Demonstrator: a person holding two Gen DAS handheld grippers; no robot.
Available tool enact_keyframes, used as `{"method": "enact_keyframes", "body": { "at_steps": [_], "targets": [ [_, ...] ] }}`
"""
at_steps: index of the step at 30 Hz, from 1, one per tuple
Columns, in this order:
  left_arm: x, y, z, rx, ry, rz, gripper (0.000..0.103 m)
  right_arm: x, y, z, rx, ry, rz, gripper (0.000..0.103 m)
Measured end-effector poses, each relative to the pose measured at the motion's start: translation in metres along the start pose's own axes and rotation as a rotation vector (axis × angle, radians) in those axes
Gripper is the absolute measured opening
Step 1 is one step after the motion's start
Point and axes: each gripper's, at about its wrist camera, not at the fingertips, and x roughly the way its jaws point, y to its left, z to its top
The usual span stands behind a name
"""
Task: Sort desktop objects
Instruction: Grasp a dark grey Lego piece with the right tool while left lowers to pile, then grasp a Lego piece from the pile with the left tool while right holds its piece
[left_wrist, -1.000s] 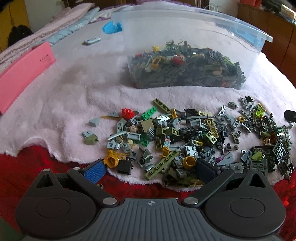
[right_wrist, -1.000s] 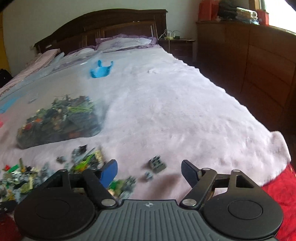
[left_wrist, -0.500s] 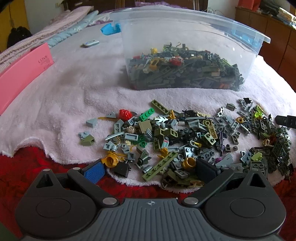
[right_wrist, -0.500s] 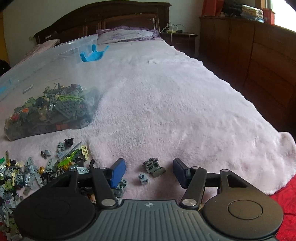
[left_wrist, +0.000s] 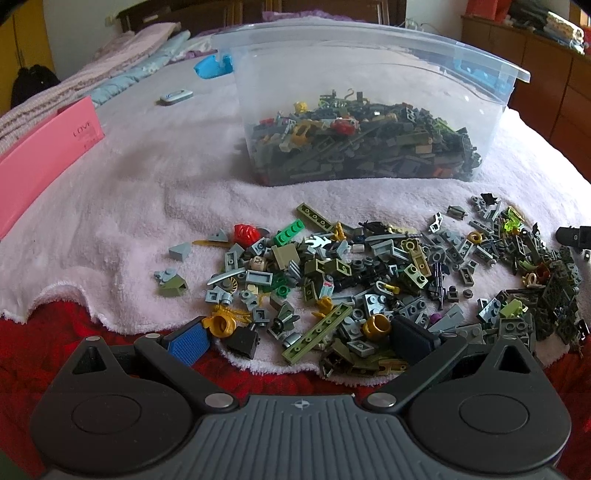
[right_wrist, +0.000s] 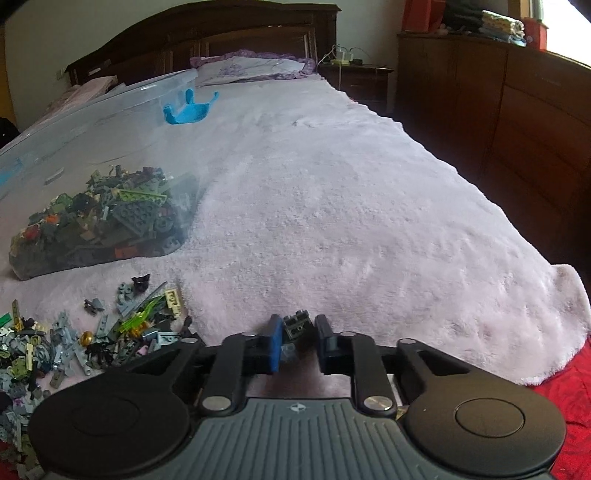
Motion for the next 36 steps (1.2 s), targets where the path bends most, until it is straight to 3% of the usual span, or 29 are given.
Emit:
{"method": "enact_keyframes", "body": {
  "at_steps": [3,7,9,14,17,21,22,24,29,32,36],
  "targets": [
    [-0.006,-0.001,0.001,0.022,-0.025,0.004,0.103,-0.008,0.006,0.000,0.006,-0.007,0.059,0.019],
    [-0.017,-0.003,0.007,0.094,-0.136,0.045,0.101,-0.010,0.017,-0.004,0.005,0.001,0.115,0.019],
    [-0.017,-0.001,0.013,0.111,-0.164,0.028,0.099,-0.009,0.023,-0.007,0.003,0.008,0.135,0.019],
    [0.003,0.016,0.031,0.039,-0.128,-0.030,0.068,-0.008,0.031,-0.011,-0.004,0.016,0.160,0.020],
    [0.014,0.039,0.038,-0.084,-0.105,-0.046,0.055,-0.009,0.029,-0.012,0.008,0.018,0.168,0.020],
    [0.021,0.059,0.043,-0.112,-0.101,0.001,0.040,-0.008,0.032,-0.013,-0.007,0.010,0.160,0.020],
    [0.023,0.059,0.043,-0.088,-0.098,-0.017,0.037,-0.007,0.033,-0.014,-0.011,0.008,0.158,0.020],
    [0.025,0.056,0.043,-0.040,-0.093,-0.057,0.037,-0.007,0.034,-0.014,-0.013,0.008,0.156,0.020],
    [0.031,0.036,0.035,0.065,-0.090,-0.050,0.037,-0.005,0.035,-0.013,-0.019,0.010,0.152,0.020],
    [0.030,0.034,0.033,0.067,-0.100,-0.043,0.036,-0.005,0.035,-0.013,-0.021,0.010,0.151,0.020],
    [0.022,0.037,0.034,0.046,-0.129,-0.031,0.028,-0.004,0.035,-0.014,-0.019,0.006,0.152,0.020]
  ]
}}
